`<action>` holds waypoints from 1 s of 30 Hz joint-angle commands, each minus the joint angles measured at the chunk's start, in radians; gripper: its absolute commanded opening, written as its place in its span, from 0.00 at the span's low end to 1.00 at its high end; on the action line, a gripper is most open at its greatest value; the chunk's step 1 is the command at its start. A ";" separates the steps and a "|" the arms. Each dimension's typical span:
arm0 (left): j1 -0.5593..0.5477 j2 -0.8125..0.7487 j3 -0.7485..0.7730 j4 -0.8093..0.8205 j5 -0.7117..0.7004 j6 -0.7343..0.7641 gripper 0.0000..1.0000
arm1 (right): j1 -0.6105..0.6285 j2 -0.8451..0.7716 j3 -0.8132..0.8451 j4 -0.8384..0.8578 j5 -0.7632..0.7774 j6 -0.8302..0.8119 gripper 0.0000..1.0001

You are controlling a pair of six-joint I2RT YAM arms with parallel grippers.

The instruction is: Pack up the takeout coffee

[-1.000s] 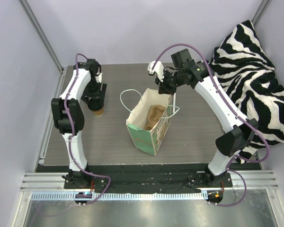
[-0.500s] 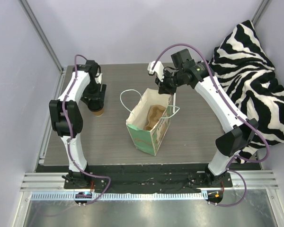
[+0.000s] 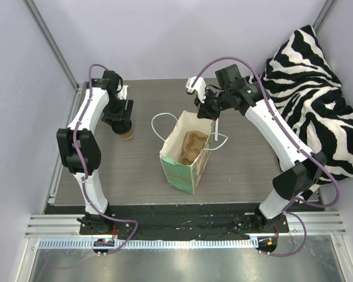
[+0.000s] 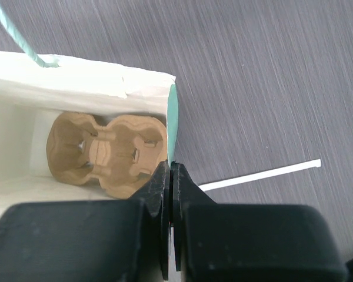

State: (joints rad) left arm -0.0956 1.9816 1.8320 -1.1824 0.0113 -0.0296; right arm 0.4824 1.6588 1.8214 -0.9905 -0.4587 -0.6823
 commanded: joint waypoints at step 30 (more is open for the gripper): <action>-0.485 -0.380 0.613 -0.170 0.520 0.175 0.00 | -0.001 -0.179 -0.159 0.282 0.259 0.437 0.01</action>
State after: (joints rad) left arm -0.5179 1.6028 2.4481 -1.2922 0.5045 0.1200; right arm 0.4824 1.4967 1.6382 -0.7620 -0.2558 -0.3508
